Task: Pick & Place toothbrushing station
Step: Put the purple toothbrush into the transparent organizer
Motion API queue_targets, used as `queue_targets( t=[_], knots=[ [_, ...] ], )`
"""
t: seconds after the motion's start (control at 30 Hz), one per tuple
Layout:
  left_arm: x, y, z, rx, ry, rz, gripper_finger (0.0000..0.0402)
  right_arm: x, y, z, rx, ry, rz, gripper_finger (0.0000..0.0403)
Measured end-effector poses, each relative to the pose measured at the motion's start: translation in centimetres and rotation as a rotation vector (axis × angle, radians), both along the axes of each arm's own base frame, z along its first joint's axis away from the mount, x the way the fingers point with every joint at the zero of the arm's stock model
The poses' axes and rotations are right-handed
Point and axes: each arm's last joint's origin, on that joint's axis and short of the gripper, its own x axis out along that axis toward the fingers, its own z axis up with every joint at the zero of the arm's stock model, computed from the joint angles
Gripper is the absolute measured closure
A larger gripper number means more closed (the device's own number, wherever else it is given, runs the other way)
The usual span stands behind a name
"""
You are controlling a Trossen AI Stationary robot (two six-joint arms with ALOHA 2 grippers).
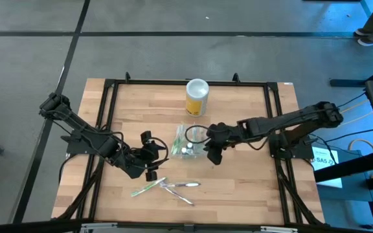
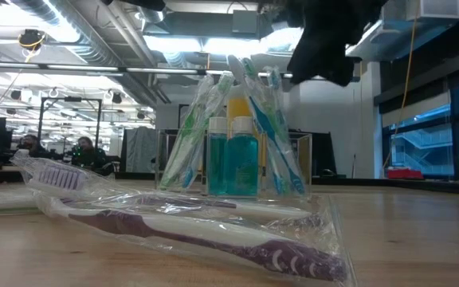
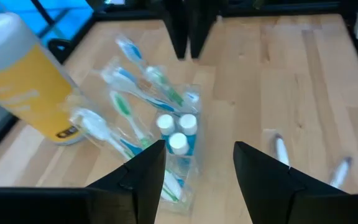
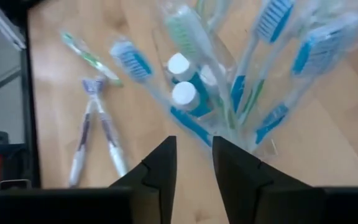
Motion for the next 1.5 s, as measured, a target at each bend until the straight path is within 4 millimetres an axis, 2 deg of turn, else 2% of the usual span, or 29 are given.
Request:
queue_targets(
  t=[0.3,0.53,0.67,0.9,1.13,1.23,1.4,1.5],
  knots=[
    [-0.1,-0.3,-0.2,-0.07,0.056,-0.088,0.0217,-2.2,1.0,2.8,0.036,-0.079,0.026,0.0307],
    [-0.4,-0.6,-0.7,-0.207,0.153,-0.163,0.0217,-3.6,2.3,4.2,0.017,-0.139,0.056,0.0312],
    [-0.7,-1.0,-0.9,-0.269,0.198,-0.204,0.0217,-4.0,3.0,4.3,-0.038,-0.155,0.04,0.0306],
    [-1.1,-2.4,-2.6,-0.241,0.324,-0.271,0.0217,-4.4,4.0,4.4,-0.097,-0.172,0.025,0.0289],
    [-0.8,-4.0,-6.7,-0.173,0.459,-0.279,0.0217,-4.8,4.8,4.4,-0.146,-0.192,0.009,0.028],
    [-0.2,-4.7,-7.7,-0.189,0.474,-0.295,0.0217,-5.0,5.1,4.4,-0.181,-0.206,-0.012,0.0279],
    [-0.1,-4.5,-7.4,-0.203,0.466,-0.316,0.0217,-4.6,5.9,4.1,-0.204,-0.219,0.024,0.0287],
    [-0.2,-4.2,-6.8,-0.168,0.417,-0.288,0.0216,-3.6,7.0,3.8,-0.166,-0.253,0.156,0.0292]
  ],
)
